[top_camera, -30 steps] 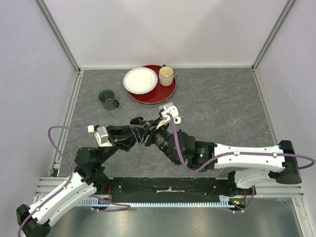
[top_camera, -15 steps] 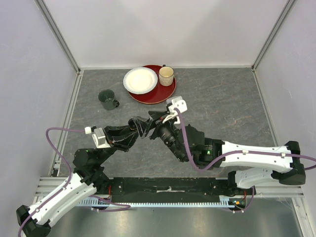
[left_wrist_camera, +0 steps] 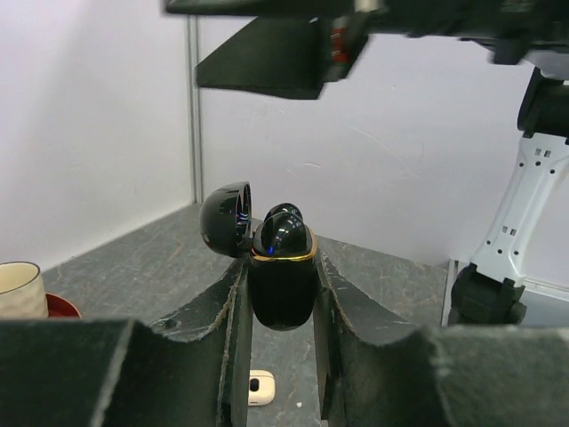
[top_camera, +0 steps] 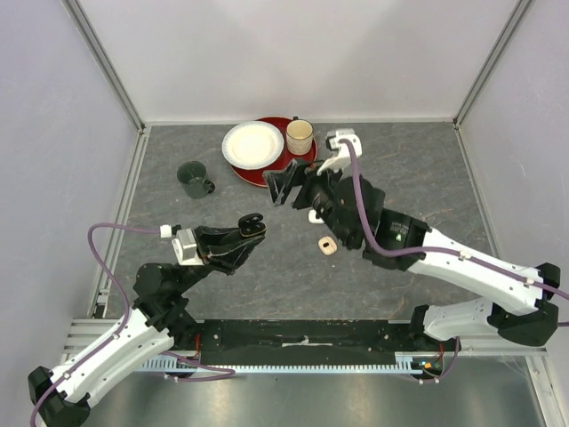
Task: Insert the wireless bluetooth earbuds into the charging case
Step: Close the charging case.
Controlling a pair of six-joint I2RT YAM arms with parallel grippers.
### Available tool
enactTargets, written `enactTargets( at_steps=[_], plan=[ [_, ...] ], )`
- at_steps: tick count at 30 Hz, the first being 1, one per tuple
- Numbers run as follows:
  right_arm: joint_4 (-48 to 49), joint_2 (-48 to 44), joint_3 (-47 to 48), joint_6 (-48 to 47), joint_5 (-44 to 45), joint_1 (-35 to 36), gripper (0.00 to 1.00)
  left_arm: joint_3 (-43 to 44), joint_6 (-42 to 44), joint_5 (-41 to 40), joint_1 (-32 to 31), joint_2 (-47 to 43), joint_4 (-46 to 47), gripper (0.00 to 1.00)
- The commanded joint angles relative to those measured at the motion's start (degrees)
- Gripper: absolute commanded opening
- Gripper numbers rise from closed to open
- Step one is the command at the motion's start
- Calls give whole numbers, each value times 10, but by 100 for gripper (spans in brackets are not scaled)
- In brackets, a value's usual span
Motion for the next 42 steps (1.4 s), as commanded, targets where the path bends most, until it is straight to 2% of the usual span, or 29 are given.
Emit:
enactTargets(
  at_steps=[1, 8, 20, 30, 38, 40, 42],
  plan=[
    [-121, 23, 36, 76, -170, -72, 83, 32, -4, 43, -1, 15, 2, 2],
    [-145, 43, 37, 89, -250, -102, 83, 52, -2, 95, -1, 41, -29, 2],
    [-165, 54, -8, 92, -304, -116, 84, 64, -2, 102, 0, 68, -33, 2],
    [-151, 2, -88, 117, -318, -116, 84, 69, -4, 79, -1, 106, -27, 2],
    [-130, -35, -157, 141, -302, -115, 84, 73, -25, 50, -1, 157, -6, 2],
    [-134, -41, -171, 154, -270, -116, 84, 77, -36, 38, -1, 171, -10, 2],
    [-158, -50, -178, 192, -190, -116, 85, 90, -52, 23, -1, 197, -43, 2]
  ],
)
